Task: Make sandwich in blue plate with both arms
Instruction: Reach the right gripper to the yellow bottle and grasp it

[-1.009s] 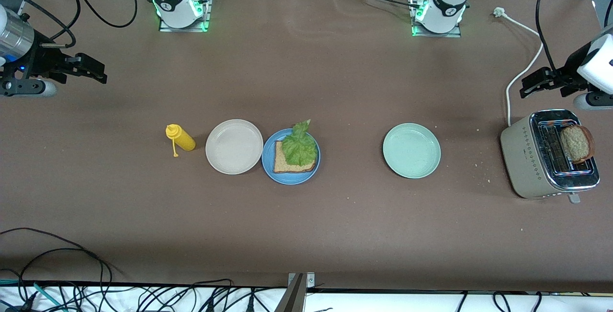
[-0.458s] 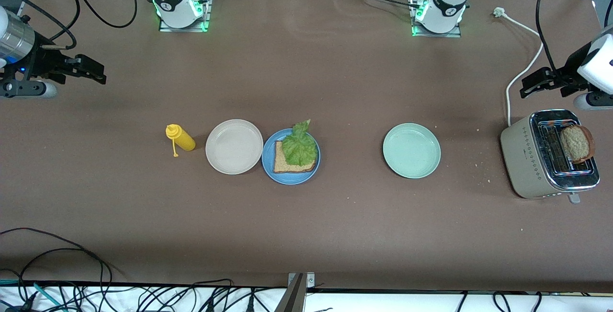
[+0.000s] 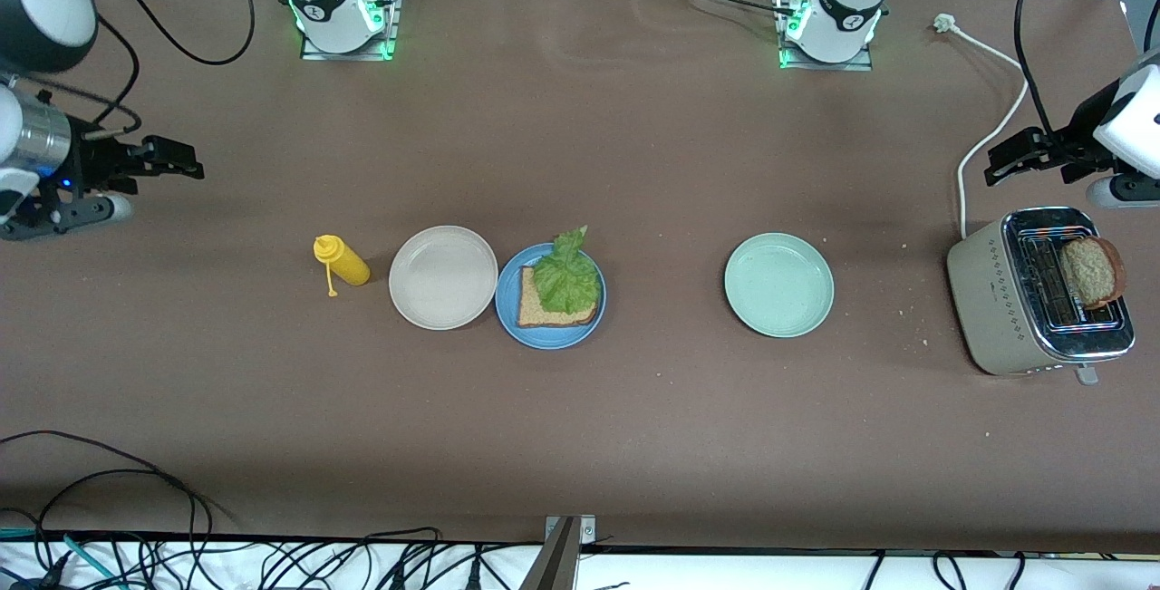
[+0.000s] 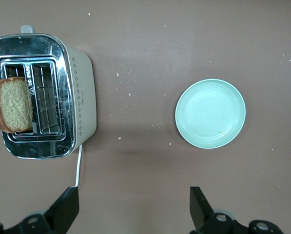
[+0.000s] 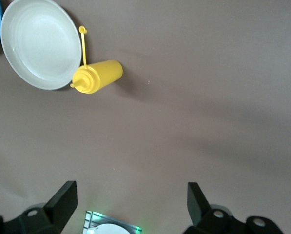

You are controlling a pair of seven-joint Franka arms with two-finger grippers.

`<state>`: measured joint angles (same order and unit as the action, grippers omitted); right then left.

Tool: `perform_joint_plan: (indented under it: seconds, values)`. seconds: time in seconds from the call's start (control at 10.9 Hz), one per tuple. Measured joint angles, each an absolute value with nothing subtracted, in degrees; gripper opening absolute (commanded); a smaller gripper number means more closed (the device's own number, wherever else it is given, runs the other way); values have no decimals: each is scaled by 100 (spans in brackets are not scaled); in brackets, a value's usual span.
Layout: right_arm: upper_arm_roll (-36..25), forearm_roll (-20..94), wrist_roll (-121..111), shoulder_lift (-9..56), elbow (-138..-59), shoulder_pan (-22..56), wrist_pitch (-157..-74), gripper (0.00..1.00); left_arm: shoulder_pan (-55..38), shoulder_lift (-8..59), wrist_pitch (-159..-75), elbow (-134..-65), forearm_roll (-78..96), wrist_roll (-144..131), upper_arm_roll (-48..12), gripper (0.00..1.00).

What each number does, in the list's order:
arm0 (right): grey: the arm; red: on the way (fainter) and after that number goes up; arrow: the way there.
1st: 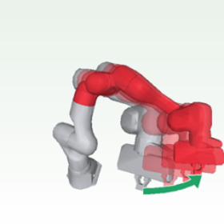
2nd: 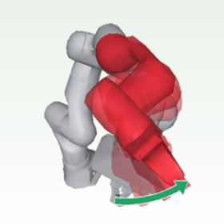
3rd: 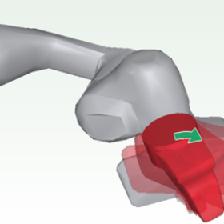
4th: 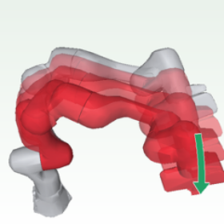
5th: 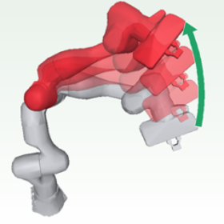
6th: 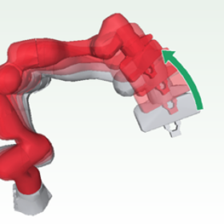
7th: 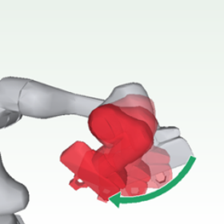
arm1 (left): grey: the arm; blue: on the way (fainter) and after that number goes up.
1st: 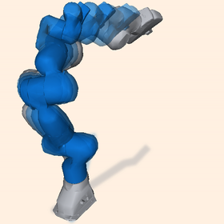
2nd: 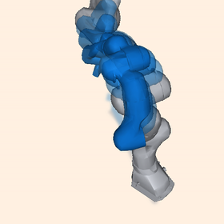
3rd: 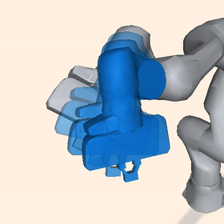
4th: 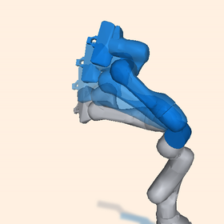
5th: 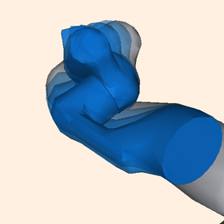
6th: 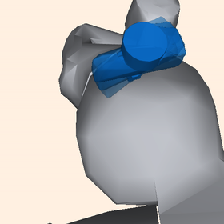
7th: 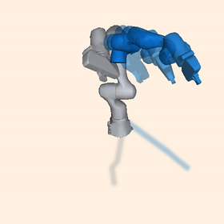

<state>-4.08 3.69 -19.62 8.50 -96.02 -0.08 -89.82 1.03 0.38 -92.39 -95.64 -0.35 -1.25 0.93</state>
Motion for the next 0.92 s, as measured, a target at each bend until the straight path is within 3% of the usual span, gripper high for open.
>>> perform_joint_plan:
  seconds: [0.28,0.64,0.92]
  values:
    - [-820,1293,-3729,1646,-9685,-227,-9121,100,110,37,-9243,-9567,-35,-125,94,100]
    - [-865,2826,-6802,2885,-9704,-930,-9223,100,114,40,-9246,-9576,-35,-125,91,100]
    - [-794,3453,-8316,3233,-9699,-913,-9162,100,114,40,-9248,-9577,-35,-125,90,100]
